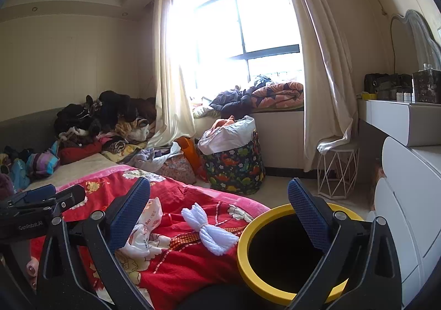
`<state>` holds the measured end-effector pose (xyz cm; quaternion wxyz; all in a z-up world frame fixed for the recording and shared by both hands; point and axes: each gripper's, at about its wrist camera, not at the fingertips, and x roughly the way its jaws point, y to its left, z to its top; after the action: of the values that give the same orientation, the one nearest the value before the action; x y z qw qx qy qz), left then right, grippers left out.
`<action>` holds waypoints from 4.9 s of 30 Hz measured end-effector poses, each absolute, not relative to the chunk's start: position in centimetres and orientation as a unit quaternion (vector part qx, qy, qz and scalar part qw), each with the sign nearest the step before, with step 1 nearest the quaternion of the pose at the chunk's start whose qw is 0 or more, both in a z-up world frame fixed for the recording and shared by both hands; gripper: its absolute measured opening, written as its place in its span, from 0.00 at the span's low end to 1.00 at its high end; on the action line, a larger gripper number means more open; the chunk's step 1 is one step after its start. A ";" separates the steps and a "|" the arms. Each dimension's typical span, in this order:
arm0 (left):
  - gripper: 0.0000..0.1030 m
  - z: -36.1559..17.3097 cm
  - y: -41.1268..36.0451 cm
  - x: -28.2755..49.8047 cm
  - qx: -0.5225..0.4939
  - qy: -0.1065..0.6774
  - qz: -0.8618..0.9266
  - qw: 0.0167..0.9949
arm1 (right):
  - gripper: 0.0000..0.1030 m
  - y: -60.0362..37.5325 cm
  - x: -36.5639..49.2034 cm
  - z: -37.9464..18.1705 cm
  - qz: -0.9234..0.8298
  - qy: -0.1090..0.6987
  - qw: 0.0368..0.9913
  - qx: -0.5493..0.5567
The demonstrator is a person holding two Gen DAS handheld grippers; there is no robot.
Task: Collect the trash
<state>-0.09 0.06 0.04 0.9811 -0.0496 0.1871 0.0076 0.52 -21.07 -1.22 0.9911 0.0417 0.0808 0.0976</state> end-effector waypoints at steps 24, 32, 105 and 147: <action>0.90 0.0 0.1 -0.1 -0.050 0.187 0.007 0.981 | 0.94 -20.7 0.6 -1.7 0.103 0.080 0.991 0.042; 0.90 0.1 0.0 -0.1 -0.051 0.187 0.007 0.981 | 0.94 -20.4 0.5 -2.0 0.107 0.081 0.990 0.042; 0.49 -9.9 8.2 7.1 -0.107 0.344 -0.011 0.933 | 0.45 -4.1 20.0 -9.9 0.337 0.421 0.841 0.040; 0.31 -4.7 6.8 9.4 -0.113 0.314 -0.026 0.942 | 0.13 -12.0 15.9 -4.7 0.343 0.340 0.868 0.117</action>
<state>9.43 6.84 -4.74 0.9423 -0.1131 0.3140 -0.0265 15.92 -12.03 -4.67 0.8678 0.1166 0.3397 0.3434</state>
